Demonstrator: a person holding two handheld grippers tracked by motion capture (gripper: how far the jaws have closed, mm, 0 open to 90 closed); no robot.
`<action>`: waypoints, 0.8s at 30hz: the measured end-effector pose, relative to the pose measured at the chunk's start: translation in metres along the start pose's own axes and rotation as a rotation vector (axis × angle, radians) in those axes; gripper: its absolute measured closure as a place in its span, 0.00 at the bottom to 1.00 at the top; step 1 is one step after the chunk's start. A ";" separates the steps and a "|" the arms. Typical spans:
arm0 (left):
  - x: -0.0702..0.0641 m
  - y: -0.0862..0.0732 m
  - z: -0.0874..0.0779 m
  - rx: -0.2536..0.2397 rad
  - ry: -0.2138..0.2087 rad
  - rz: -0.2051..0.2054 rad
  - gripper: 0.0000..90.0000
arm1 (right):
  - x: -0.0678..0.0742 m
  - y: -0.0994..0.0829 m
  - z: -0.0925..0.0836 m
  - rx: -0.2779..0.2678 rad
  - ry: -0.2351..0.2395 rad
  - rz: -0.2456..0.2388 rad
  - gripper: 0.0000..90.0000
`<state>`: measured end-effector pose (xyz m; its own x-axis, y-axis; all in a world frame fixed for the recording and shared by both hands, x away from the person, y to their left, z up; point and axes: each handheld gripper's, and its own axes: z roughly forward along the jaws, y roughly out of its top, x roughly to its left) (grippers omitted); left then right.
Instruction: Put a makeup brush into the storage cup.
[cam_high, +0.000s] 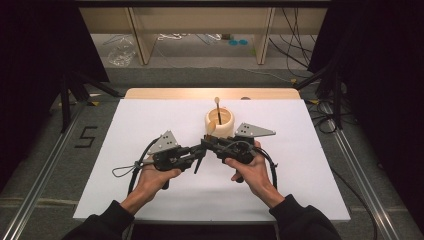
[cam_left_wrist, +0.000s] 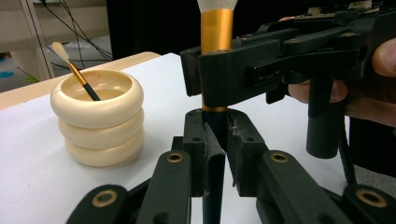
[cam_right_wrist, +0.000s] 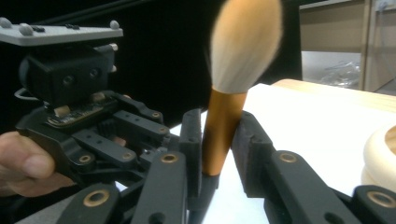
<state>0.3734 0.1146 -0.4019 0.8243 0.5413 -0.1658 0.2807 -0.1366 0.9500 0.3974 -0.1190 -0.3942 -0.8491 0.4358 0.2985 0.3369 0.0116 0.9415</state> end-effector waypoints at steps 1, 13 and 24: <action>0.000 0.000 0.000 0.002 0.002 0.003 0.88 | 0.000 0.000 0.000 0.001 0.003 0.000 0.86; 0.000 -0.005 0.005 0.063 -0.016 0.014 0.83 | 0.004 0.003 0.000 0.001 0.022 -0.021 0.87; 0.002 -0.008 0.007 0.063 -0.030 0.014 0.87 | 0.004 0.003 0.000 0.018 0.015 -0.037 0.86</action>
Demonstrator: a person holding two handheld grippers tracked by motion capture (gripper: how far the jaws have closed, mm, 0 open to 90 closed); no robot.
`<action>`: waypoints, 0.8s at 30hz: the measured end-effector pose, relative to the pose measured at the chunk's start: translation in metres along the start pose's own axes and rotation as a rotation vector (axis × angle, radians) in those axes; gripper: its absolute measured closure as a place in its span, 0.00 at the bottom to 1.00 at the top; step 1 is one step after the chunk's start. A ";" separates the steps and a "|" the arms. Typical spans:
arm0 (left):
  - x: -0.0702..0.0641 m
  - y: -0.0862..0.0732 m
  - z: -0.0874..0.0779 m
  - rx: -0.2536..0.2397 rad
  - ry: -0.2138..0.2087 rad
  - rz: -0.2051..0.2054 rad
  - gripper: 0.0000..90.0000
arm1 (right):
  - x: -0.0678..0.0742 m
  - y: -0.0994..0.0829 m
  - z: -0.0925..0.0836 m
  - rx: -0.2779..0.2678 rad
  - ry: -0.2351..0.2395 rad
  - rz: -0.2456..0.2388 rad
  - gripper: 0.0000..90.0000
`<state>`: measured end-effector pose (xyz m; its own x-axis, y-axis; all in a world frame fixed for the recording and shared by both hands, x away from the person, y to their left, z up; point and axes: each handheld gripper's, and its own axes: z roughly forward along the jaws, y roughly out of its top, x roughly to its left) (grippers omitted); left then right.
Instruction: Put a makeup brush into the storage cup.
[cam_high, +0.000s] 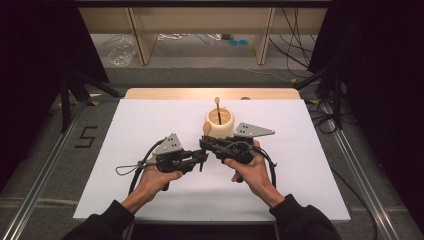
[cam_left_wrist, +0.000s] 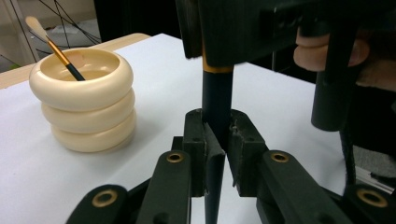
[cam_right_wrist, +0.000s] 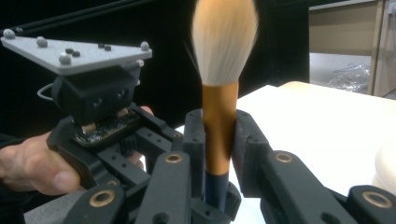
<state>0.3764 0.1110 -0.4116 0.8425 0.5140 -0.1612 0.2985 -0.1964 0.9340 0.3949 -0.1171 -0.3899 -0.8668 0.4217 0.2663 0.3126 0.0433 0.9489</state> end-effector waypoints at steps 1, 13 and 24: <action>0.000 0.001 -0.001 -0.002 0.004 0.001 0.87 | 0.000 0.000 0.000 -0.001 -0.005 -0.008 0.86; -0.001 0.001 -0.001 -0.012 0.011 -0.013 0.88 | 0.000 -0.002 0.002 0.002 0.004 -0.005 0.87; 0.001 0.000 -0.001 -0.010 0.007 -0.024 0.86 | 0.000 -0.002 0.002 0.015 0.002 -0.005 0.87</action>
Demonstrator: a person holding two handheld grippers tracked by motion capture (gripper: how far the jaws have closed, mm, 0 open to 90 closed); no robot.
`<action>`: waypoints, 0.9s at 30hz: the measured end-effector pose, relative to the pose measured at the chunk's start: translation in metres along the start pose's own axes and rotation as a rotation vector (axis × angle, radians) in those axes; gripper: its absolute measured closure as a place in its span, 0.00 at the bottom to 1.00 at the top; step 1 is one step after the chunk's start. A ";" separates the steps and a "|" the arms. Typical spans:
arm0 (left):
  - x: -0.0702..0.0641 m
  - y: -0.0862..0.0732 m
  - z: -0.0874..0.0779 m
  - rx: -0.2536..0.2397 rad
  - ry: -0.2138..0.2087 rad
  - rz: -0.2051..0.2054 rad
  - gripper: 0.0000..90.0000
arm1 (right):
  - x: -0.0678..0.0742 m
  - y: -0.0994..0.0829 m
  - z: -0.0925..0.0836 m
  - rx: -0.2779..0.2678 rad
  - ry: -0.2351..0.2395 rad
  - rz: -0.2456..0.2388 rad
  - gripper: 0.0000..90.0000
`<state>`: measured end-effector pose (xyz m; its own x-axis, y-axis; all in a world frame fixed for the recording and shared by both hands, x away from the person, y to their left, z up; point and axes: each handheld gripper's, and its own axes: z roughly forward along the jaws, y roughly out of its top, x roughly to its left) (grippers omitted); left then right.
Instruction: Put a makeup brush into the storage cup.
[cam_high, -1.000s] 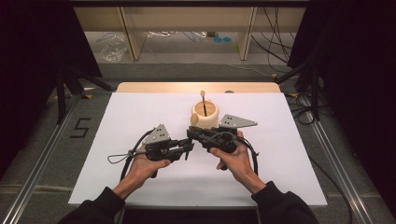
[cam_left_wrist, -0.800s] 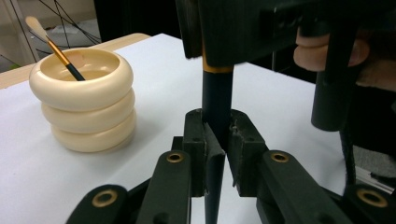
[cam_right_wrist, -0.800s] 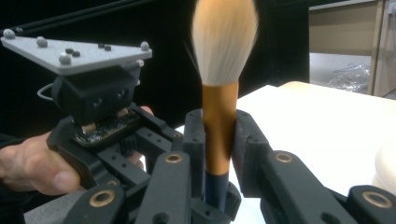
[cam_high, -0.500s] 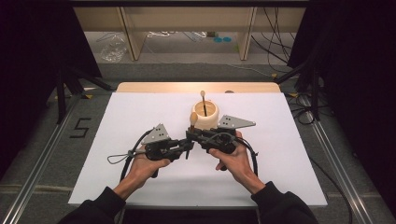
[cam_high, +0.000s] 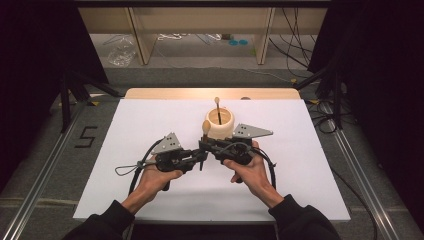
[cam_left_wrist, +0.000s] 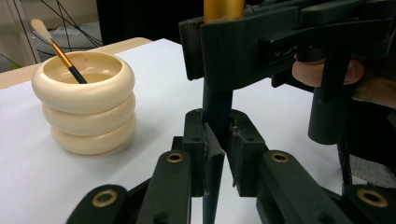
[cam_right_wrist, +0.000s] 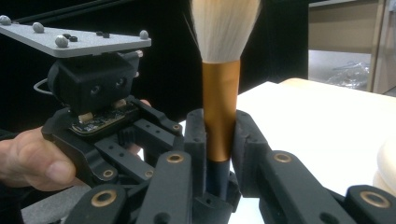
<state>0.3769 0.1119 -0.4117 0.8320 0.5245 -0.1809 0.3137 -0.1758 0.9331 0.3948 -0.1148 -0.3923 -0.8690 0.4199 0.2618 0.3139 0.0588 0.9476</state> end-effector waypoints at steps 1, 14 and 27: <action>0.000 0.000 0.000 0.005 0.007 -0.002 0.84 | -0.001 0.000 0.000 0.008 -0.006 -0.008 0.87; 0.005 -0.008 -0.011 0.050 0.057 0.010 0.46 | -0.010 0.004 -0.008 0.001 -0.066 -0.046 0.87; 0.016 -0.027 -0.042 0.088 0.166 0.009 0.35 | -0.023 0.008 -0.018 0.001 -0.126 -0.050 0.87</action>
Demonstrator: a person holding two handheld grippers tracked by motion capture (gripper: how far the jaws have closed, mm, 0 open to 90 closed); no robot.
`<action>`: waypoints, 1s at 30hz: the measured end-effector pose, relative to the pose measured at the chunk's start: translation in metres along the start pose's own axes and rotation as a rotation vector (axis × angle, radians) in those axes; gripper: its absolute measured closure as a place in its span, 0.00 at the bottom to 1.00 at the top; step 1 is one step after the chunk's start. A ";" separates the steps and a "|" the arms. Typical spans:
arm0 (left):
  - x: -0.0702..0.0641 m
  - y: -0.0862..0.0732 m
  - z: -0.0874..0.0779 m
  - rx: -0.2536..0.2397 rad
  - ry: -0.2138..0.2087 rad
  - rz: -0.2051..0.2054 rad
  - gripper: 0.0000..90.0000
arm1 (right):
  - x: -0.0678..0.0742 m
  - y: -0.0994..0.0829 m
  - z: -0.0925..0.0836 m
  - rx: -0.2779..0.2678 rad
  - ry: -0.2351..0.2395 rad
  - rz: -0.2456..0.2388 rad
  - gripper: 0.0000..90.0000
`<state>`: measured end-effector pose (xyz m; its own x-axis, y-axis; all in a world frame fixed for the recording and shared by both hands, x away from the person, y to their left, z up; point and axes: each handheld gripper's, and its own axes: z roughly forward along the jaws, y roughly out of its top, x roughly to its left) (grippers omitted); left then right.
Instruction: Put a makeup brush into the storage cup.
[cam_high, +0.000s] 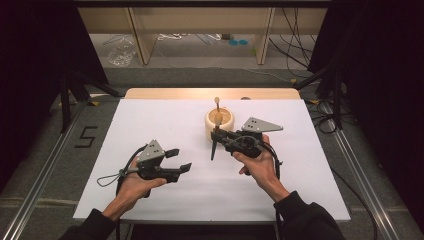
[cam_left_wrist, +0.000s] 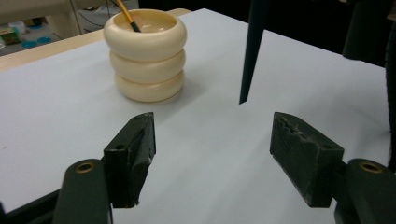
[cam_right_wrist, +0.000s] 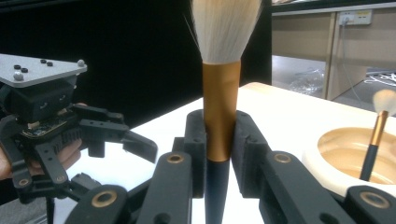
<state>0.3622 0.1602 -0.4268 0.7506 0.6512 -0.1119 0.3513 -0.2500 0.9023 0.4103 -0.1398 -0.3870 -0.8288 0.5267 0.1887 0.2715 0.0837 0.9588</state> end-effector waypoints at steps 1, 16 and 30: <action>0.001 -0.001 -0.002 0.004 0.008 0.001 0.35 | -0.001 0.000 -0.001 0.002 -0.006 -0.002 0.87; 0.005 -0.024 -0.020 0.020 0.099 -0.019 0.30 | -0.024 0.021 -0.017 -0.017 -0.088 -0.020 0.87; 0.002 -0.030 -0.025 0.011 0.121 -0.034 0.26 | -0.048 0.037 -0.022 -0.015 -0.158 -0.027 0.87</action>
<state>0.3388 0.1865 -0.4439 0.6657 0.7407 -0.0906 0.3821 -0.2340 0.8940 0.4500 -0.1806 -0.3558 -0.7482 0.6508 0.1287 0.2421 0.0872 0.9663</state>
